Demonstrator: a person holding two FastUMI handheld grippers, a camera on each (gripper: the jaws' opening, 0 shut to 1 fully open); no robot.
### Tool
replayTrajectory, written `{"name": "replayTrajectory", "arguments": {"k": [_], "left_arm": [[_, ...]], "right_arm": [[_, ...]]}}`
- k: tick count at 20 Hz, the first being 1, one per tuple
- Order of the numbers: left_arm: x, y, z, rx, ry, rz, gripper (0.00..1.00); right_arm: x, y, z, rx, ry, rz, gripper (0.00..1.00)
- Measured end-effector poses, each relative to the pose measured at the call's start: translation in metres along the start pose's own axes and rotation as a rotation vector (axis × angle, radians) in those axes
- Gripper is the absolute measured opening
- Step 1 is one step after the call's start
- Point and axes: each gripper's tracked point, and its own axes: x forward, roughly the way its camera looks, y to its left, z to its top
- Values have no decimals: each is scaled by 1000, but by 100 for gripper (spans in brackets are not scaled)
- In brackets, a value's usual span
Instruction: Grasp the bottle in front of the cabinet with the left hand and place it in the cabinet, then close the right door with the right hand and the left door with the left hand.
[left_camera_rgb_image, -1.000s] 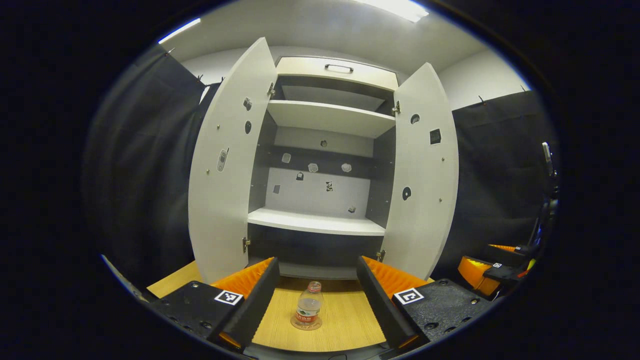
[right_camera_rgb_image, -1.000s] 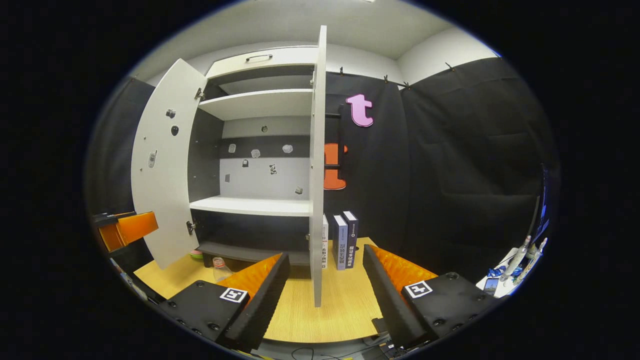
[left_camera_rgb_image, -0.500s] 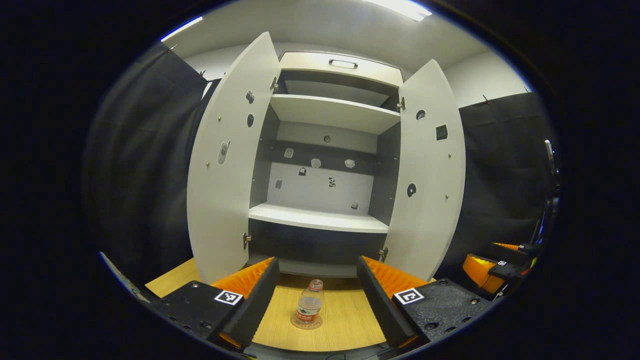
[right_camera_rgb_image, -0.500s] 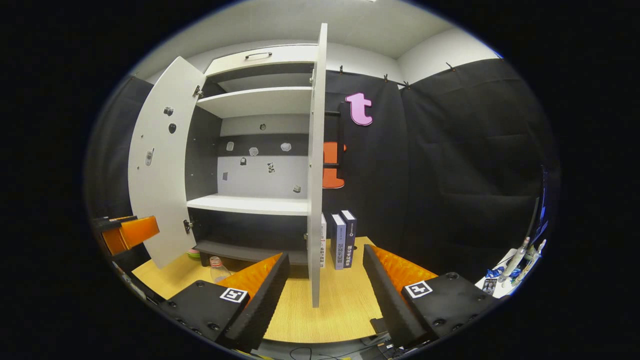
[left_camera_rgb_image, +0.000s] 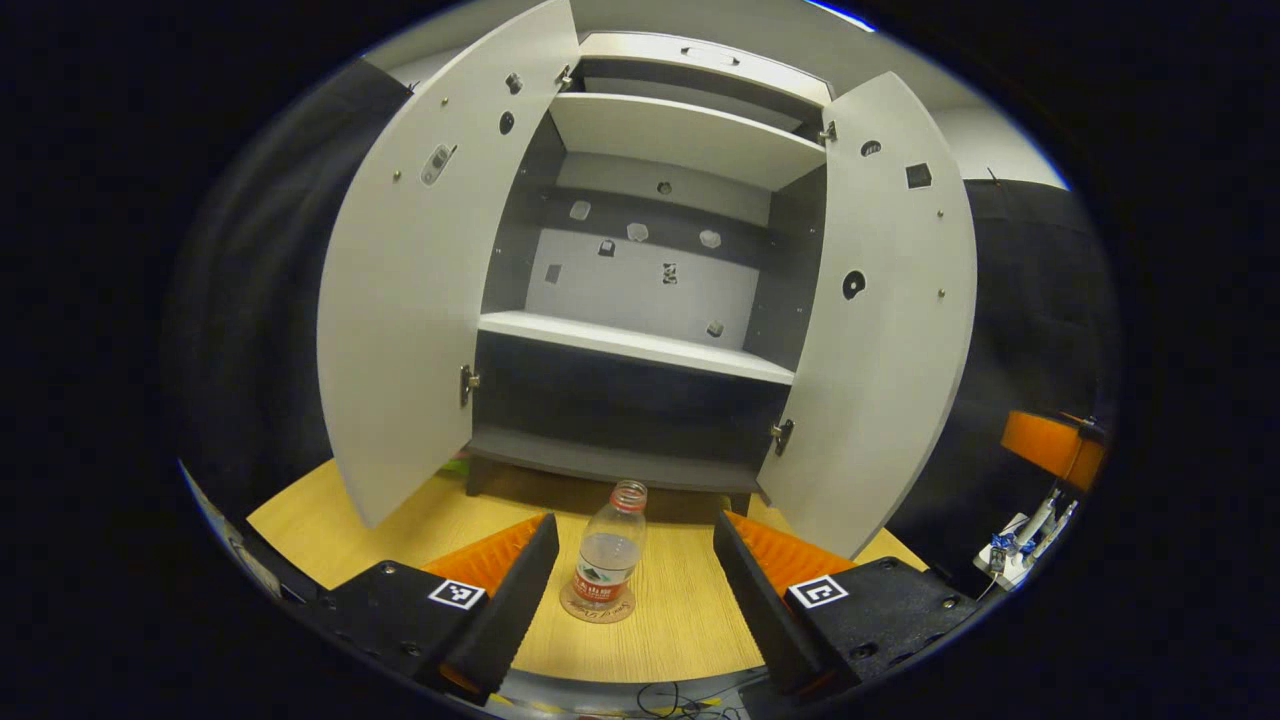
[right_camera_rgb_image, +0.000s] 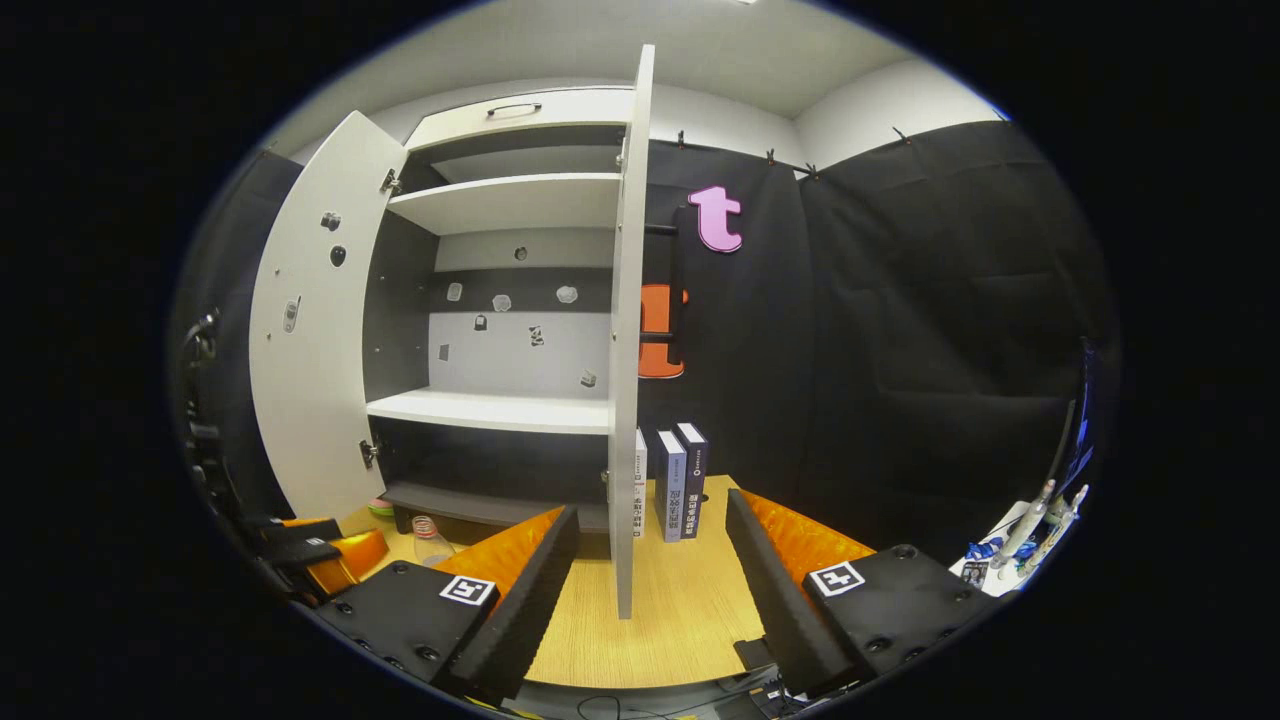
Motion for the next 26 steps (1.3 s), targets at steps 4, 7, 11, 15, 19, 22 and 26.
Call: {"name": "replayTrajectory", "arguments": {"k": [4, 7, 11, 15, 19, 22, 26], "left_arm": [[32, 10, -27, 21, 24, 12, 95], [55, 16, -52, 12, 68, 24, 95], [81, 18, -75, 22, 84, 14, 95], [104, 22, -99, 84, 101, 21, 95], [118, 28, -117, 87, 116, 44, 95], [125, 28, -126, 71, 129, 41, 95], [131, 31, -128, 75, 138, 45, 86]], "right_arm": [[2, -5, 1, 0, 6, -17, 89], [3, -9, 2, -3, 9, -31, 89], [4, -20, 0, -7, 18, -67, 89], [5, -29, 0, -27, 28, -103, 98], [4, -32, 0, -28, 37, -118, 89], [4, -33, 1, -31, 40, -124, 89], [5, -36, 3, -38, 37, -128, 89]]}}
